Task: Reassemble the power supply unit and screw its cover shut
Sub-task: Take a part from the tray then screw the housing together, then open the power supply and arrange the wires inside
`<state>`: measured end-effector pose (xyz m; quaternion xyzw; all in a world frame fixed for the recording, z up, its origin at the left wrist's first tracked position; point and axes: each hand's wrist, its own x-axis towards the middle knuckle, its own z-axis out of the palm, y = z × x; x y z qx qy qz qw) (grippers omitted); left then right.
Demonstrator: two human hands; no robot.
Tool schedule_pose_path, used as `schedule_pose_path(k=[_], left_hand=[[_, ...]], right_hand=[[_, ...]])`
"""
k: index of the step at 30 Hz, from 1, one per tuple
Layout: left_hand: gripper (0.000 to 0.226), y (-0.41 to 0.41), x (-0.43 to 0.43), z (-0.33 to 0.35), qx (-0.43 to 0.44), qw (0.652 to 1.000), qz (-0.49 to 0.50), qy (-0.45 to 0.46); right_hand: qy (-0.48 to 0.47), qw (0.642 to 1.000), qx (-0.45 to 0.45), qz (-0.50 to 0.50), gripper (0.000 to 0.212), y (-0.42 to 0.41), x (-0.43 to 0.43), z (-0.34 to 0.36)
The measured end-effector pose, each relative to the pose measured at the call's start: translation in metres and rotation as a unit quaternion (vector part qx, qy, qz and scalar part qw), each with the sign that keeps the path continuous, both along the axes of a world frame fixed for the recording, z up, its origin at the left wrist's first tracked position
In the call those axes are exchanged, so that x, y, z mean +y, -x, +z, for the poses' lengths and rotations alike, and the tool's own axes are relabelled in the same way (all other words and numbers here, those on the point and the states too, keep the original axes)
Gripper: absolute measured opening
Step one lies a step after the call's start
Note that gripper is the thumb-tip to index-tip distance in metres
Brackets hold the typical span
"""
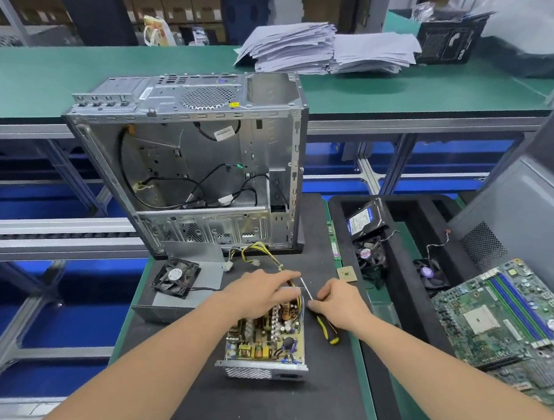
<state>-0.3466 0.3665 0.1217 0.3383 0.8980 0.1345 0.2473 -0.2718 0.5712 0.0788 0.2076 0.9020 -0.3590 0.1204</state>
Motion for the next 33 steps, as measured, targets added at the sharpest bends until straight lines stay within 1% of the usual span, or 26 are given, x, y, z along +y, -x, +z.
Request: schedule_pose_path(k=[2, 3, 5, 6, 7, 8, 9, 10, 12, 13, 16, 18, 20, 22, 23, 25, 26, 29, 31, 33], left_hand=[[0.049, -0.001, -0.008, 0.009, -0.019, 0.995, 0.034, -0.093], [0.042, 0.001, -0.016, 0.014, -0.002, 0.990, 0.059, -0.131], [0.026, 0.010, -0.038, 0.019, 0.055, 0.975, 0.133, -0.169], [0.020, 0.018, -0.053, 0.021, 0.087, 0.964, 0.184, -0.172], [0.016, 0.027, -0.071, 0.022, 0.111, 0.949, 0.244, -0.165], [0.010, 0.035, -0.089, 0.021, 0.119, 0.932, 0.307, -0.149], [0.008, 0.043, -0.106, 0.019, 0.113, 0.917, 0.362, -0.123], [0.019, 0.051, -0.122, 0.016, 0.104, 0.908, 0.396, -0.084], [0.048, 0.063, -0.145, 0.008, 0.091, 0.908, 0.410, 0.010], [0.062, 0.068, -0.151, 0.003, 0.084, 0.907, 0.412, 0.042], [0.089, 0.074, -0.152, -0.011, 0.040, 0.908, 0.412, 0.061], [0.098, 0.075, -0.149, -0.021, 0.050, 0.914, 0.394, 0.086], [0.097, 0.075, -0.147, -0.028, 0.104, 0.918, 0.367, 0.111], [0.083, 0.073, -0.147, -0.031, 0.148, 0.921, 0.346, 0.100], [0.075, 0.074, -0.148, -0.030, 0.155, 0.922, 0.347, 0.079], [0.068, 0.075, -0.152, -0.027, 0.129, 0.915, 0.381, 0.030], [0.069, 0.076, -0.154, -0.026, 0.105, 0.910, 0.401, 0.019], [0.075, 0.077, -0.161, -0.024, 0.056, 0.904, 0.421, 0.039], [0.073, 0.077, -0.164, -0.021, 0.053, 0.895, 0.439, 0.064], [0.078, 0.076, -0.165, -0.015, 0.051, 0.877, 0.470, 0.088]], right_hand=[[-0.014, 1.000, -0.008, 0.014, 0.030, 0.000, -0.002, 0.000], [-0.015, 1.000, -0.015, 0.020, 0.029, 0.001, -0.003, 0.001], [-0.013, 1.000, -0.015, 0.018, 0.029, 0.004, -0.002, 0.004], [-0.012, 1.000, 0.004, -0.001, 0.026, 0.007, -0.002, 0.006], [-0.012, 0.999, 0.037, -0.031, 0.018, 0.009, -0.003, 0.009], [-0.009, 0.995, 0.081, -0.065, 0.009, 0.012, -0.004, 0.014], [-0.005, 0.988, 0.127, -0.089, 0.004, 0.015, -0.006, 0.020], [-0.002, 0.981, 0.167, -0.100, 0.005, 0.019, -0.010, 0.027], [0.004, 0.972, 0.214, -0.093, 0.008, 0.029, -0.021, 0.042], [0.004, 0.970, 0.229, -0.080, 0.009, 0.035, -0.029, 0.049], [0.002, 0.969, 0.248, -0.022, 0.010, 0.046, -0.056, 0.066], [0.004, 0.968, 0.249, 0.015, 0.012, 0.050, -0.074, 0.072], [0.011, 0.968, 0.249, 0.043, 0.013, 0.050, -0.090, 0.074], [0.009, 0.967, 0.243, 0.071, 0.012, 0.049, -0.102, 0.076], [0.010, 0.968, 0.237, 0.084, 0.011, 0.049, -0.107, 0.076], [0.016, 0.970, 0.218, 0.109, 0.012, 0.050, -0.119, 0.078], [0.016, 0.970, 0.208, 0.122, 0.013, 0.051, -0.124, 0.079], [0.005, 0.971, 0.186, 0.153, 0.015, 0.052, -0.139, 0.079], [0.005, 0.971, 0.177, 0.163, 0.017, 0.052, -0.146, 0.079], [0.011, 0.971, 0.172, 0.168, 0.017, 0.053, -0.150, 0.077]])
